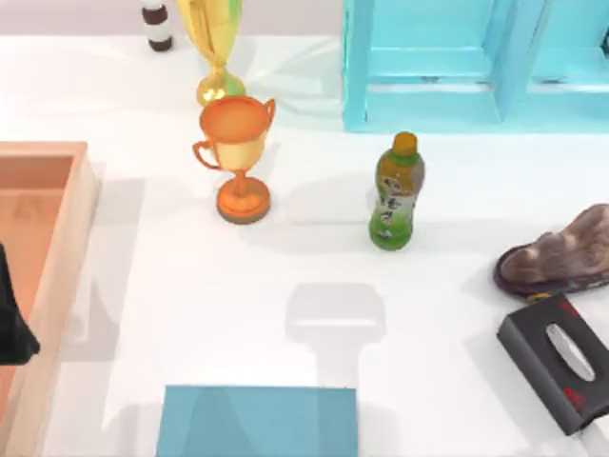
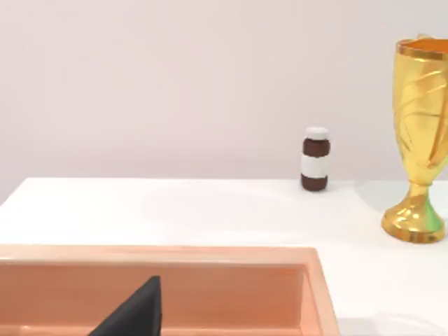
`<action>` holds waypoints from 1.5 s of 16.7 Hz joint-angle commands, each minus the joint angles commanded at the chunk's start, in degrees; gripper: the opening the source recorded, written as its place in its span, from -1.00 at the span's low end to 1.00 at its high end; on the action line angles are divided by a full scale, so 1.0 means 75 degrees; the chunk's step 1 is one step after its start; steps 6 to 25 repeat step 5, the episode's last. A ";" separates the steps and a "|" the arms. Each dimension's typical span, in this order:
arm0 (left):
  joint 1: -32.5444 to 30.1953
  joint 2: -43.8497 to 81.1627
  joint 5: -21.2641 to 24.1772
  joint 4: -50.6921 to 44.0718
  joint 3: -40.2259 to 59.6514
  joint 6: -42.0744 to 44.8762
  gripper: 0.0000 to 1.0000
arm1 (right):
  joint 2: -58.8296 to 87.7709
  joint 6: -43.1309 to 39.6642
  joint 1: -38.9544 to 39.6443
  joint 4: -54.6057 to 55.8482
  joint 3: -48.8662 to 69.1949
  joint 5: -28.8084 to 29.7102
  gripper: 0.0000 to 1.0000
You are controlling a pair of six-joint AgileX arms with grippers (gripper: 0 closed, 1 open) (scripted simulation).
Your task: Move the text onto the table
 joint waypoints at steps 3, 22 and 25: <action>0.0000 0.0000 0.0000 0.0000 0.0000 0.0000 1.00 | 0.0053 0.0569 -0.0038 -0.0677 0.0283 0.0246 1.00; 0.0000 0.0000 0.0000 0.0000 0.0000 0.0000 1.00 | 0.0060 0.0622 -0.0047 -0.0736 0.0305 0.0270 1.00; 0.0000 0.0000 0.0000 0.0000 0.0000 0.0000 1.00 | 0.0060 0.0622 -0.0047 -0.0736 0.0305 0.0270 1.00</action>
